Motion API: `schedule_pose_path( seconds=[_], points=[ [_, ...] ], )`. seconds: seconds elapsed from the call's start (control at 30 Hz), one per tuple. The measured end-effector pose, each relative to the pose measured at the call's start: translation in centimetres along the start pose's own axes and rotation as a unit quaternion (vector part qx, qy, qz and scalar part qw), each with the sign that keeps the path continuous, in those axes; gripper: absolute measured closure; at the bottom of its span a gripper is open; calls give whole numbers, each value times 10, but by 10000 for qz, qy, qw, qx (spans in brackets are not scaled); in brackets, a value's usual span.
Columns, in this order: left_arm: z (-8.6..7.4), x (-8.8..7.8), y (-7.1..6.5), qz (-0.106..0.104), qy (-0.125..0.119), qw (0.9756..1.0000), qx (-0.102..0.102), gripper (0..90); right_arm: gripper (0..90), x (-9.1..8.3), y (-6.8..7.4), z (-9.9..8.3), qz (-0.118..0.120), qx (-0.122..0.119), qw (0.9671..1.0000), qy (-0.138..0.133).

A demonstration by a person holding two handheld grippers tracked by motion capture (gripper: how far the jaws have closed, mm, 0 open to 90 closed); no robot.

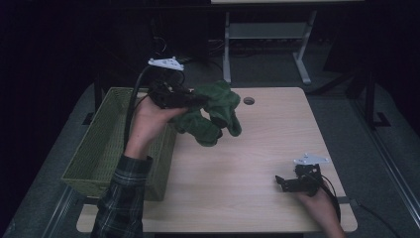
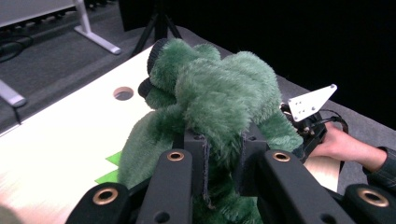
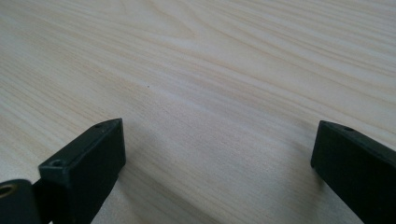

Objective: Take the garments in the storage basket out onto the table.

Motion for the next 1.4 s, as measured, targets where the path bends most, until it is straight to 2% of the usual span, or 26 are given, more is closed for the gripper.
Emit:
schedule_pose_path(
  seconds=[0.2,0.57,0.73,0.87,1.07,1.23,1.4],
  points=[
    [-6,31,-10,-55,55,10000,35,783,29,0,0,0,4,11,10000,-2],
    [-30,87,-18,-194,73,9996,-165,783,29,0,0,0,3,0,10000,1],
    [-52,117,-18,-293,131,9989,-350,783,29,0,0,0,1,-2,10000,-13],
    [-70,142,-19,-393,287,9977,-462,783,29,0,0,0,-1,-6,10000,-14],
    [-90,171,-23,-497,362,9960,-656,782,29,0,0,0,3,-2,10000,0],
    [-109,190,-25,-468,577,9949,-682,781,29,0,0,0,4,-16,10000,2],
    [-133,207,-17,-380,810,9928,-798,772,29,0,0,0,3,-16,10000,3]
  ],
)
Point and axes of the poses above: each handheld gripper's, and its own axes: x roughly forward along the jaws, z roughly out of its top, y roughly to its left, the point moved 9 cm from there along x, roughly forward along the jaws, and after that the axes turned 2 degrees about -z, right-handed, at the moved point
